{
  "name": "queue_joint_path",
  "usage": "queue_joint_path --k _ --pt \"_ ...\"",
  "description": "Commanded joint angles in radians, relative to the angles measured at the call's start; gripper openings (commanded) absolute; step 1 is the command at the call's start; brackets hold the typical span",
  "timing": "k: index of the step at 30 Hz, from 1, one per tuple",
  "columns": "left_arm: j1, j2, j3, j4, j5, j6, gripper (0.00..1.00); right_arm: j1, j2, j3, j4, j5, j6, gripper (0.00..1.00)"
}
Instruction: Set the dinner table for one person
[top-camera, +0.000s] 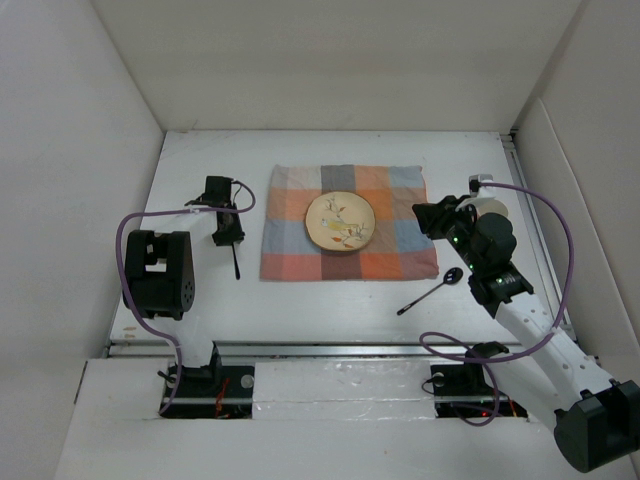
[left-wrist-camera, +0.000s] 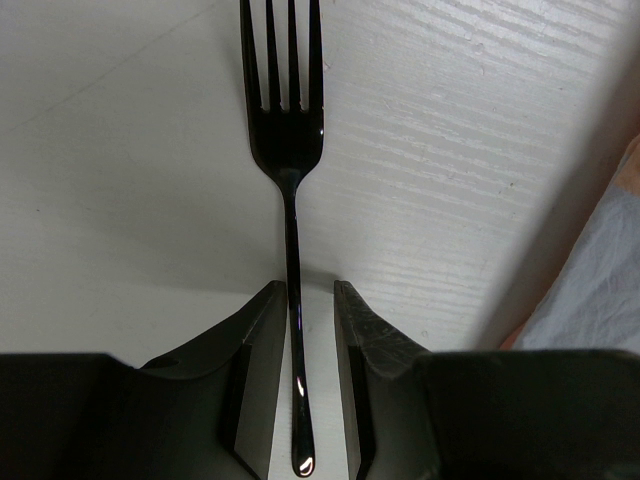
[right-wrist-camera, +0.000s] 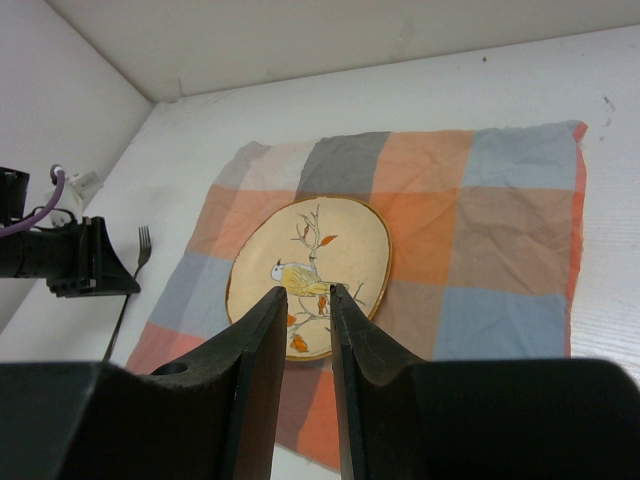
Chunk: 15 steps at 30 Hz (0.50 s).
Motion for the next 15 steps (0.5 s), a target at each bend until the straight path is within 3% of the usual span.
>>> queue_joint_path --k 1,3,5,8,11,15 --pt "-0.004 0.044 0.023 0.002 -0.056 0.019 0.24 0.002 -0.012 0.001 0.045 -0.014 -0.011 0.30" --pt "-0.004 0.061 0.034 0.002 -0.057 0.019 0.23 0.002 -0.012 0.001 0.044 -0.016 -0.011 0.29" --pt "-0.004 0.072 0.044 0.002 -0.064 0.022 0.17 0.002 -0.012 -0.001 0.044 -0.011 -0.011 0.30" --pt "-0.004 0.078 0.046 -0.006 -0.093 0.023 0.00 0.002 -0.012 -0.001 0.044 -0.003 -0.011 0.30" --pt "-0.004 0.064 0.051 -0.018 -0.100 0.026 0.00 0.002 -0.012 -0.001 0.042 0.003 -0.013 0.30" --pt "-0.004 -0.064 0.061 -0.046 -0.128 0.025 0.00 0.002 -0.010 -0.004 0.042 0.010 -0.011 0.30"
